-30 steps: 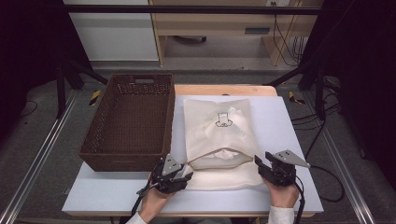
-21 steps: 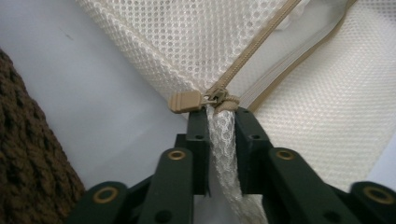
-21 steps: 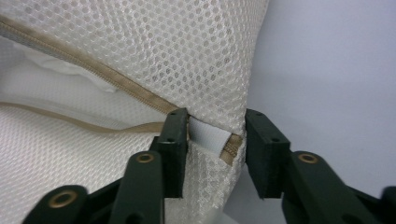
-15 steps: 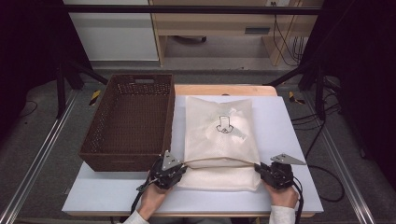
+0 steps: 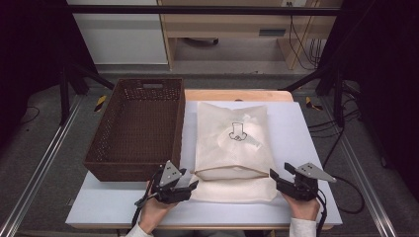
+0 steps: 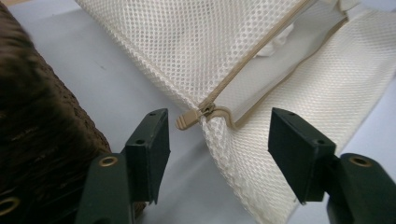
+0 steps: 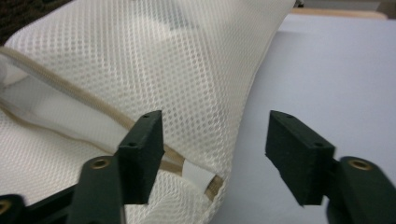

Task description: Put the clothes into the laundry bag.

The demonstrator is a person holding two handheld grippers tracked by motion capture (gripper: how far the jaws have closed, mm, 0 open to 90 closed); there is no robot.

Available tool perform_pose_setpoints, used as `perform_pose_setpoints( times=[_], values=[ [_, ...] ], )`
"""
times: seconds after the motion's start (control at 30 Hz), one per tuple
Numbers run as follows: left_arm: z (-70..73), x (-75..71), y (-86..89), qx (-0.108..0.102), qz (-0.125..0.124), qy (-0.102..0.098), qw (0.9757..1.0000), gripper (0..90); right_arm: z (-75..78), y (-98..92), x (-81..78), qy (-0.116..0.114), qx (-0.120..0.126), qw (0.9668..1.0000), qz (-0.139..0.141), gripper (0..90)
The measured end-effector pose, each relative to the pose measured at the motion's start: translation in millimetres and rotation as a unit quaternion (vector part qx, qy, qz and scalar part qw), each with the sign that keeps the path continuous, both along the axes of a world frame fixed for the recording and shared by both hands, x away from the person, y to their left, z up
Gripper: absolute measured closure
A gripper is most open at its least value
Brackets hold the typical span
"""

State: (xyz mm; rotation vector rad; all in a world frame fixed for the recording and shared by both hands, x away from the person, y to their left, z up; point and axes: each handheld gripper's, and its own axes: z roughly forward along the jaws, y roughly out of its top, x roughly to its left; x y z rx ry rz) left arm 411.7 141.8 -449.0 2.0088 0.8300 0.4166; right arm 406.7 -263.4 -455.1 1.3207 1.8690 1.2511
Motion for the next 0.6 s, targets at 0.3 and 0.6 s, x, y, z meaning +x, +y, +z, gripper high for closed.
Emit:
perform_pose_setpoints(
  times=[0.3, 0.6],
  values=[
    [4.7, -8.5, 13.0, 0.005, -0.017, 0.002, 0.9998, 29.5, 7.7, -10.5, -2.1, -0.014, 0.004, 0.9996, -0.023, 17.7],
    [0.2, -12.0, 31.4, 0.018, -0.013, 0.010, 0.9997, 27.4, 7.0, -17.4, -2.9, -0.005, 0.002, 0.9995, -0.032, 13.1]
  ],
)
